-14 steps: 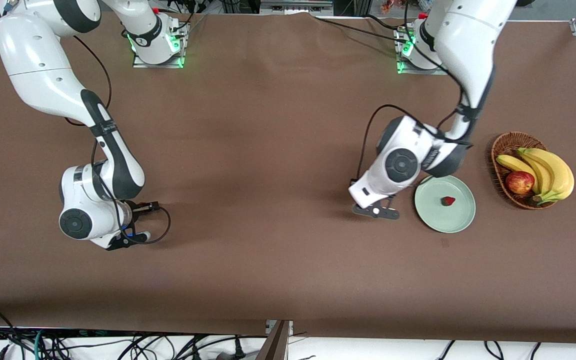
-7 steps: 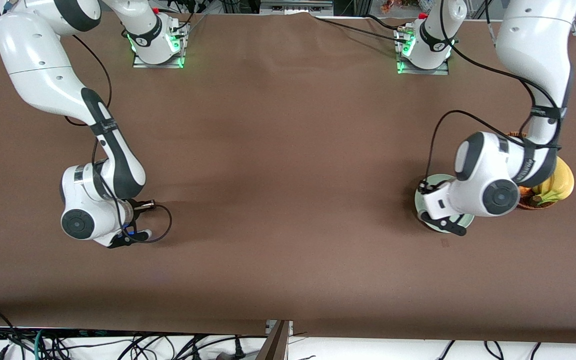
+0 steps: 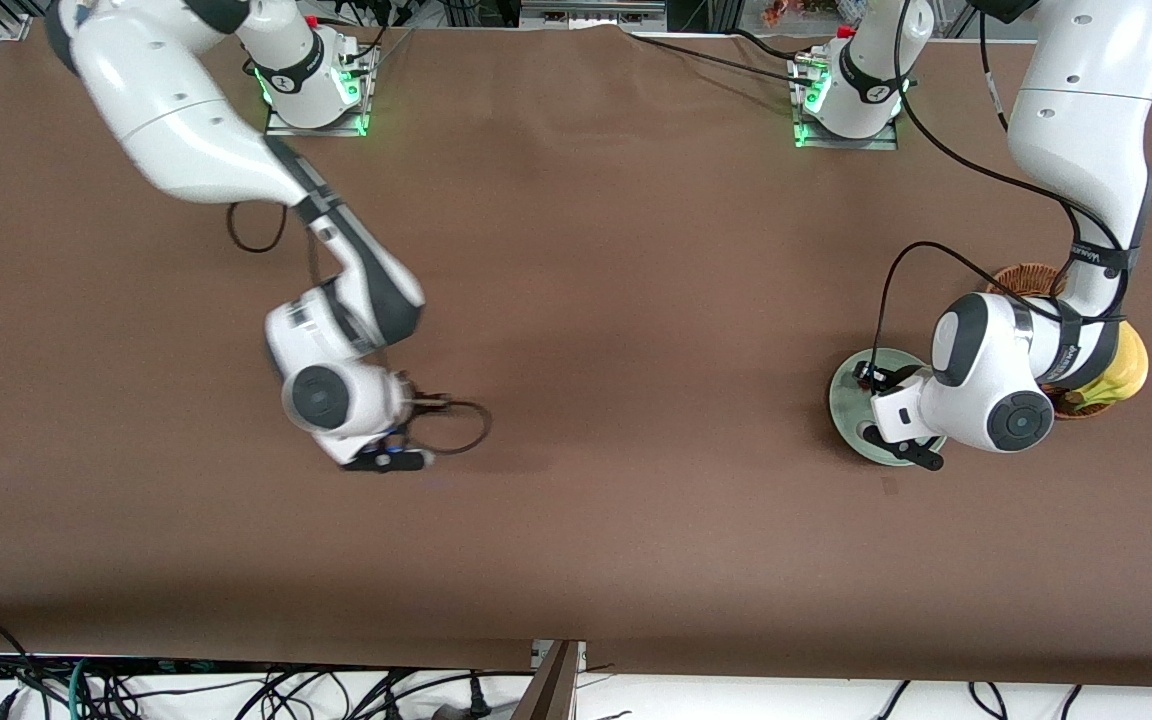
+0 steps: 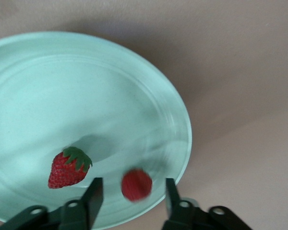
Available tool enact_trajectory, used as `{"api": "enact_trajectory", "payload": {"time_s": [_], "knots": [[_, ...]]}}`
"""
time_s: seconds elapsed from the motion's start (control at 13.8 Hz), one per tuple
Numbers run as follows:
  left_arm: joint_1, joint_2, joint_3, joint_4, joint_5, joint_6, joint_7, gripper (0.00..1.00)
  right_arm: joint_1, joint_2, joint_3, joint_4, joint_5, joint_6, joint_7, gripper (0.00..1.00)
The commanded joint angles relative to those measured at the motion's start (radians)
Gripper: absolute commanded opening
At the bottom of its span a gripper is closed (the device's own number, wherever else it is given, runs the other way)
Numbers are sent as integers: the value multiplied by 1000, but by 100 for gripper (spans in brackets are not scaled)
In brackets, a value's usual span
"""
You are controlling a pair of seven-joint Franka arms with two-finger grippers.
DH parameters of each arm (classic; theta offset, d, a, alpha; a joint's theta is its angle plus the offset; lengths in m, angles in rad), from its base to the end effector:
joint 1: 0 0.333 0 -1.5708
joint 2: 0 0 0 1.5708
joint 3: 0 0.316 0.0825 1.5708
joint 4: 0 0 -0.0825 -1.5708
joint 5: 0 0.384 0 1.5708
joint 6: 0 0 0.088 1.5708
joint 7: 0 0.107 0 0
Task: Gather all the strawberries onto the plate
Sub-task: 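Carry a strawberry to mid-table with the right gripper and release it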
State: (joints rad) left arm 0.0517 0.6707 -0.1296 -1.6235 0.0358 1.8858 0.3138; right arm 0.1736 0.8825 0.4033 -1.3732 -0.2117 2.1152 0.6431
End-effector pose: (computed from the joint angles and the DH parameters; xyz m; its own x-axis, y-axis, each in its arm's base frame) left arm 0.6411 -0.0396 0.2066 0.8485 -0.3917 -0.3558 -0.3526 -0.9199 0.1716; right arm 0.6435 0.3349 0.2065 0.9882 -0.0670 -0.1378 -0.0767 -0.9948 -0.0669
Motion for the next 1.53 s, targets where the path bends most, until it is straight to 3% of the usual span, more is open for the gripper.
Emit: {"api": "enact_trajectory", "payload": {"time_s": [0.0, 0.29, 0.51, 0.65, 0.73, 0.8, 1.02, 1.16, 1.45], "knots": [[2, -55, -14, 1, 16, -11, 8, 100, 140, 47, -8, 35, 43, 168, 293, 4], [-9, -86, -50, 54, 1, -11, -5, 100, 328, 134, -12, 118, 54, 463, 650, 4], [-10, -89, -108, 70, 1, -11, -70, 100, 479, 252, -85, 285, 54, 506, 667, 4], [-18, -88, -125, 67, 3, -8, -107, 100, 526, 273, -113, 316, 55, 509, 668, 8], [-24, -85, -125, 64, 1, -4, -111, 100, 526, 267, -113, 316, 55, 506, 675, 49], [-26, -82, -125, 63, 1, -1, -111, 100, 524, 260, -118, 316, 51, 497, 669, 99], [-33, -76, -127, 65, -4, 18, -113, 100, 444, 202, -114, 335, 57, 326, 605, 100], [-36, -56, -128, 67, -87, 27, -113, 100, 344, 130, -46, 336, 60, 177, 467, 100], [-162, -30, -127, 42, -90, 139, -307, 100, 106, 27, 86, 335, 60, -140, 120, 100]]}}
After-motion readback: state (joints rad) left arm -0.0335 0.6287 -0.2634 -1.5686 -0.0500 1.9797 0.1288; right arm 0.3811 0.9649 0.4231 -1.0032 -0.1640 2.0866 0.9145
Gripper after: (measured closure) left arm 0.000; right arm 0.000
